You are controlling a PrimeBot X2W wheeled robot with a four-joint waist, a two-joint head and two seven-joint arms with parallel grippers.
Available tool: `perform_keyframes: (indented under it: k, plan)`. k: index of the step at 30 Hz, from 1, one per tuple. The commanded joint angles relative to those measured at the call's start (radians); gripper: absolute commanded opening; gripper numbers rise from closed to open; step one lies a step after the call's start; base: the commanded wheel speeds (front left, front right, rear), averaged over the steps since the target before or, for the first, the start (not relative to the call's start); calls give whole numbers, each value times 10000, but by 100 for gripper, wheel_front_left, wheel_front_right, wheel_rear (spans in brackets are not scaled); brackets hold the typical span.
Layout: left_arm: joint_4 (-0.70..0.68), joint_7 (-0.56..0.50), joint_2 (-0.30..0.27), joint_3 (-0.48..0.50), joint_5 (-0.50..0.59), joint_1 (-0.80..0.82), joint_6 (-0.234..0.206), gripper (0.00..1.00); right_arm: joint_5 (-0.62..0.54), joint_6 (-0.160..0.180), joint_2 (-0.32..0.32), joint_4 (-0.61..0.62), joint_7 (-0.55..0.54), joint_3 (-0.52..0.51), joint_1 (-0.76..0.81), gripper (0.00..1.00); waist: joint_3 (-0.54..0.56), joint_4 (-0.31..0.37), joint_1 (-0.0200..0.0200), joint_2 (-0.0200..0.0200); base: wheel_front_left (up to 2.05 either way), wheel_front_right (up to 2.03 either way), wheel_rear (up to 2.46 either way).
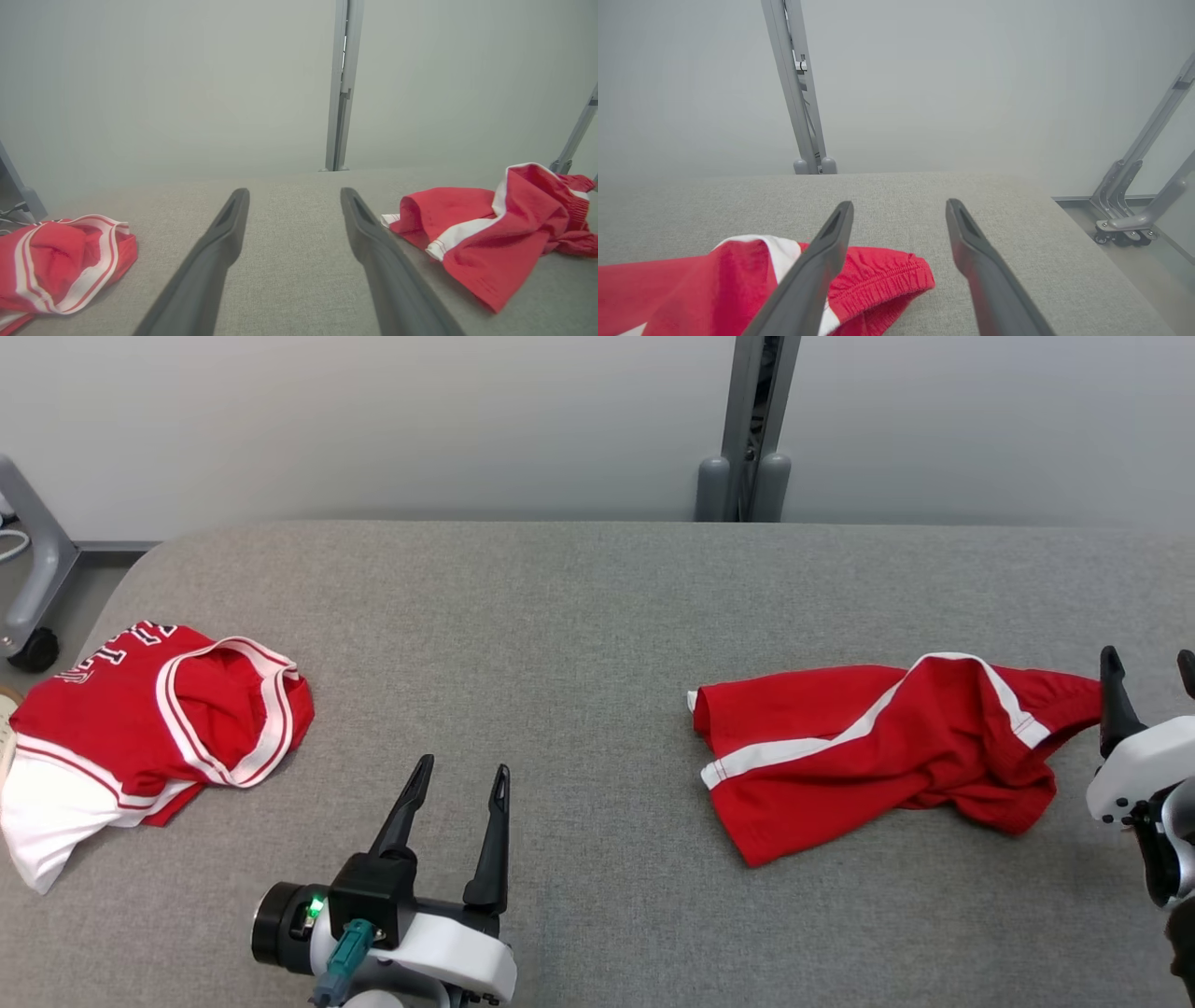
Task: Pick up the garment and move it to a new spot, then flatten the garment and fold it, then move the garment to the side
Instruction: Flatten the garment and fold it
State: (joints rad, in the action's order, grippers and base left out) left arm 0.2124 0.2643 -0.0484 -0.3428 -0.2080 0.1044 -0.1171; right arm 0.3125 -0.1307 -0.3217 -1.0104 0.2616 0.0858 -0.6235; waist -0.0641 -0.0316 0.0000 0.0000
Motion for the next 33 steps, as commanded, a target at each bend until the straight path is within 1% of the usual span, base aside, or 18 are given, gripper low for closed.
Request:
perform_keyframes:
  k: [1,3,4,6,11,12,14,16,21,29,33]
  plan:
    - [-92,10,-38,57,-63,-100,-93,100,-170,-3,105,731,36,-226,423,100,205,130,0,0,0,0,0]
    - [-178,10,-41,105,-126,-138,-106,100,-357,-3,337,1707,39,-393,786,100,329,197,0,0,0,0,0]
    - [-178,10,-41,105,-126,-138,-106,100,-357,-3,337,1707,39,-393,786,100,329,197,0,0,0,0,0]
    - [-253,10,-38,150,-216,-148,-146,100,-528,-1,538,2700,38,-570,1246,100,393,266,0,0,0,0,0]
    - [-414,10,-36,167,-381,-255,-170,100,-878,-1,1247,4902,39,-724,2355,100,455,429,0,0,0,0,0]
    - [-458,10,-41,162,-506,-287,-184,100,-1048,-1,1473,5557,40,-804,2789,100,434,495,0,0,0,0,0]
    - [-473,10,-39,162,-598,-296,-181,100,-1174,-1,1736,6041,40,-874,3213,100,405,558,0,0,0,0,0]
    - [-473,10,-39,161,-673,-290,-171,100,-1255,-1,1926,6349,40,-966,3580,100,380,618,0,0,0,0,0]
    - [-460,10,-39,185,-764,-256,-206,100,-1372,-3,2207,6641,41,-1006,4088,100,334,761,0,0,0,0,0]
    - [-334,10,-39,86,-859,-188,-97,100,-1444,-3,2280,6713,41,-1003,4102,100,201,876,0,0,0,0,0]
    - [5,10,-39,-97,-1056,-22,31,100,-1460,-3,2305,6593,40,-1048,3967,100,-22,908,0,0,0,0,0]
